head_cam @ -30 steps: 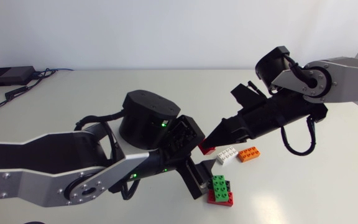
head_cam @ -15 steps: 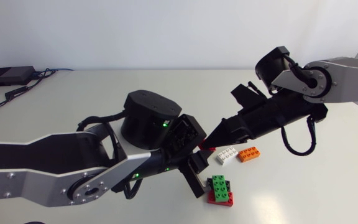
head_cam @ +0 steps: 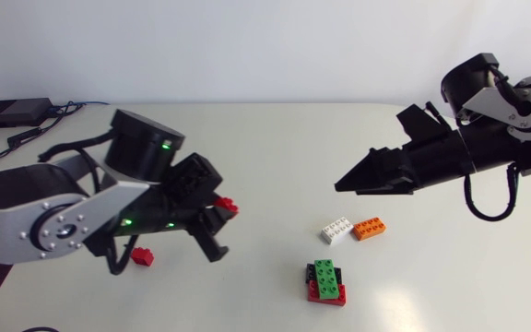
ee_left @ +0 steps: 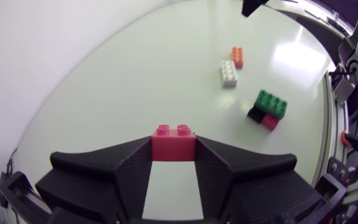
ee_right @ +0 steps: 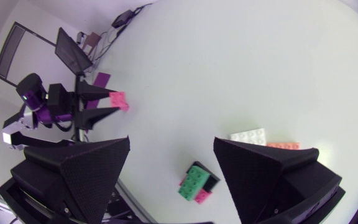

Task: Sort duplo bricks by size, large to the right and small to the left

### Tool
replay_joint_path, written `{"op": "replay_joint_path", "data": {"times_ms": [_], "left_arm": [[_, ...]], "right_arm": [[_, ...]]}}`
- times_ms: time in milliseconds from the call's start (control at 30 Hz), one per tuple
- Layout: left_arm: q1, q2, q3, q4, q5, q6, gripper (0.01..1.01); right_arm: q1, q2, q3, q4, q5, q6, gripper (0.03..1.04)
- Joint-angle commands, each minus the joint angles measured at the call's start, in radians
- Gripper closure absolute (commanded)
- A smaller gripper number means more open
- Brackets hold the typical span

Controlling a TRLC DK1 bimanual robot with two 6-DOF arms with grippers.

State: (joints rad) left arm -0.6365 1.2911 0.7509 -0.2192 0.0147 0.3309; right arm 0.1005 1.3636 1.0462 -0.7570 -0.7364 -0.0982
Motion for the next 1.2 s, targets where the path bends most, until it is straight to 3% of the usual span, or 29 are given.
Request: {"op": "replay_joint_path", "data": {"times_ms": [0, 67, 267, 600, 833, 933, 1033, 1167], "left_arm": [[0.097, -0.062, -0.067, -0.071, 0.013, 0.108, 0.759], [0.159, -0.079, -0.094, -0.151, 0.016, 0.180, 0.759], [0.320, -0.131, -0.211, -0.206, 0.008, 0.332, 0.759], [0.390, -0.009, -0.263, -0.143, -0.028, 0.373, 0.757], [0.397, 0.030, -0.257, -0.134, -0.028, 0.372, 0.748], [0.391, 0.025, -0.248, -0.134, -0.028, 0.365, 0.603], [0.385, 0.013, -0.248, -0.134, -0.028, 0.364, 0.315], [0.382, -0.004, -0.246, -0.134, -0.028, 0.362, 0.128]], "right_arm": [[-0.010, -0.006, -0.061, -0.007, 0.074, -0.071, 0.06], [-0.004, -0.008, -0.107, 0.033, 0.135, -0.081, 0.06], [0.107, -0.020, -0.192, 0.068, 0.385, -0.120, 0.06], [0.395, 0.000, -0.195, 0.033, 0.586, -0.031, 0.07], [0.507, 0.065, -0.187, 0.008, 0.654, 0.043, 0.07], [0.531, 0.109, -0.184, 0.007, 0.675, 0.058, 0.07], [0.544, 0.144, -0.179, 0.007, 0.678, 0.064, 0.07], [0.567, 0.183, -0.170, 0.010, 0.683, 0.068, 0.07]]}}
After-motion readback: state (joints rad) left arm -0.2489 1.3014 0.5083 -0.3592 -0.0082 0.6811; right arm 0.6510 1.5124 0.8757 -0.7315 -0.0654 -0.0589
